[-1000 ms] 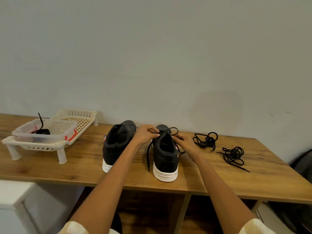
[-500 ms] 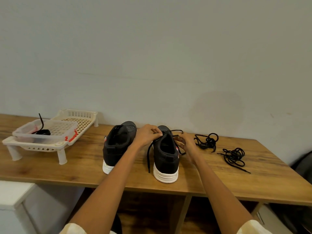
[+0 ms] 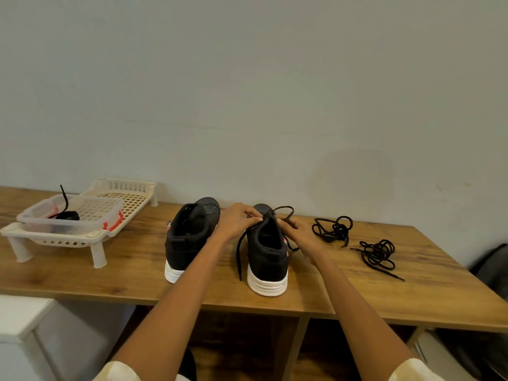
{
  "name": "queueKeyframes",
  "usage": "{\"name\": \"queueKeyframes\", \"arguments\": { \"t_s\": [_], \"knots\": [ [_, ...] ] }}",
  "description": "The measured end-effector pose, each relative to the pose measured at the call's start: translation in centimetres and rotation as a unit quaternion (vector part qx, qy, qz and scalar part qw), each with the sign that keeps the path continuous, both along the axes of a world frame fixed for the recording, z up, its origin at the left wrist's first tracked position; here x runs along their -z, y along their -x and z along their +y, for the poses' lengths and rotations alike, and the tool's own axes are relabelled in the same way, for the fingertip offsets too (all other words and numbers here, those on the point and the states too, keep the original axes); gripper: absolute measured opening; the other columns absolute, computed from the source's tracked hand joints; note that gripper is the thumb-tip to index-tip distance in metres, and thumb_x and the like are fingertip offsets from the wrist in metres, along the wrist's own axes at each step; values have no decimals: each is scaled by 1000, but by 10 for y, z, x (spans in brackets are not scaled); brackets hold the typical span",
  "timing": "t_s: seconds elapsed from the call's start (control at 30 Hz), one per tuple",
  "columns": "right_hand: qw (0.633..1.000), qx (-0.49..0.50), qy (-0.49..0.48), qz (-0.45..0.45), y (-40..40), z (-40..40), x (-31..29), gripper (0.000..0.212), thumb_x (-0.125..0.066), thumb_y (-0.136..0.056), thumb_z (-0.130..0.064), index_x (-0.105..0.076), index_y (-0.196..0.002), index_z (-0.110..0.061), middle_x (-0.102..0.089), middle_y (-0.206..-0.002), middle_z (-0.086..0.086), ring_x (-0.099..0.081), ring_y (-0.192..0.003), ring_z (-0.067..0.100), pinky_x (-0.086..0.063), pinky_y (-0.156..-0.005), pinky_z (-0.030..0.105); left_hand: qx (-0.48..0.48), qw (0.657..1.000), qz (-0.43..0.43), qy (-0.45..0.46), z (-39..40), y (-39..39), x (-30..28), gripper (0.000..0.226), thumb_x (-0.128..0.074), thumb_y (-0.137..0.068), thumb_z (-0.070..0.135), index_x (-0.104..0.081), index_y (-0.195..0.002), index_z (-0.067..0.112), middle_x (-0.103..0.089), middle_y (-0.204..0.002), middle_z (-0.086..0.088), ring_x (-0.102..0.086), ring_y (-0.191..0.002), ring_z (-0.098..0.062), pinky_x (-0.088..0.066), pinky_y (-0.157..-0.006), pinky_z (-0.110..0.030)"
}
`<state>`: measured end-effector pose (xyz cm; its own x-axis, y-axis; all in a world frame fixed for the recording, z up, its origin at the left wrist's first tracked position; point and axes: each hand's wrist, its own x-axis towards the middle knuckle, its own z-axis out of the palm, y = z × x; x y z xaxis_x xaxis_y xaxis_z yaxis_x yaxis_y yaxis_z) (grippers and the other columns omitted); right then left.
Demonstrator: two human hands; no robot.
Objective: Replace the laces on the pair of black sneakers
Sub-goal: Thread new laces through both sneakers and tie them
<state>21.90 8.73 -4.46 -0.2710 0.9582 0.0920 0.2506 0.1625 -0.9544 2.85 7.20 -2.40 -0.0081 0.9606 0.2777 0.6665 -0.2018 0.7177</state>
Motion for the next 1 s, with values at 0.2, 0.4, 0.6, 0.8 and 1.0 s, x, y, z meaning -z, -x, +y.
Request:
{"name": "queueKeyframes", "arguments": {
  "t_s": [0.2,0.4,0.6,0.8,1.0],
  "knots": [
    [999,45,16,19,6,-4,-1,20,-55,-95,-35,-64,-95,-18,-67,-95,-2,-60,-97,16,-48,-82,25,-21,1000,-9,-2,-2,-4,1,14,-65,-87,32,-75,-94,25,-71,-101,7,-61,-93,-7,-40,-77,-20],
    [994,43,57,78,5,-1,4,22,-51,-97,-31,-65,-106,-18,-67,-115,1,-57,-116,20,-37,-109,44,-33,998,47,4,-4,-10,0,16,-62,-88,34,-74,-97,26,-71,-103,8,-61,-98,-10,-44,-83,-28],
    [999,16,11,45,4,-1,0,30,-52,-94,-40,-63,-111,-18,-66,-114,0,-58,-113,18,-43,-101,34,6,999,47,14,-9,-8,-8,16,-48,-95,22,-53,-81,16,-57,-84,-6,-51,-76,-19,-35,-62,-24],
    [1000,4,-4,20,3,3,2,18,-55,-95,-35,-65,-99,-21,-68,-105,-3,-60,-105,15,-42,-103,37,-21,994,-95,48,-11,-2,-5,17,-37,-100,27,-45,-87,19,-56,-94,-7,-59,-97,-25,-42,-76,-28],
    [1000,5,-21,-14,3,4,3,10,-59,-93,-31,-62,-101,-26,-66,-107,-3,-60,-107,16,-47,-99,35,33,999,-21,5,-12,-2,-8,17,-56,-94,31,-66,-102,20,-62,-92,8,-54,-87,-7,-38,-69,-15]
  ]
}}
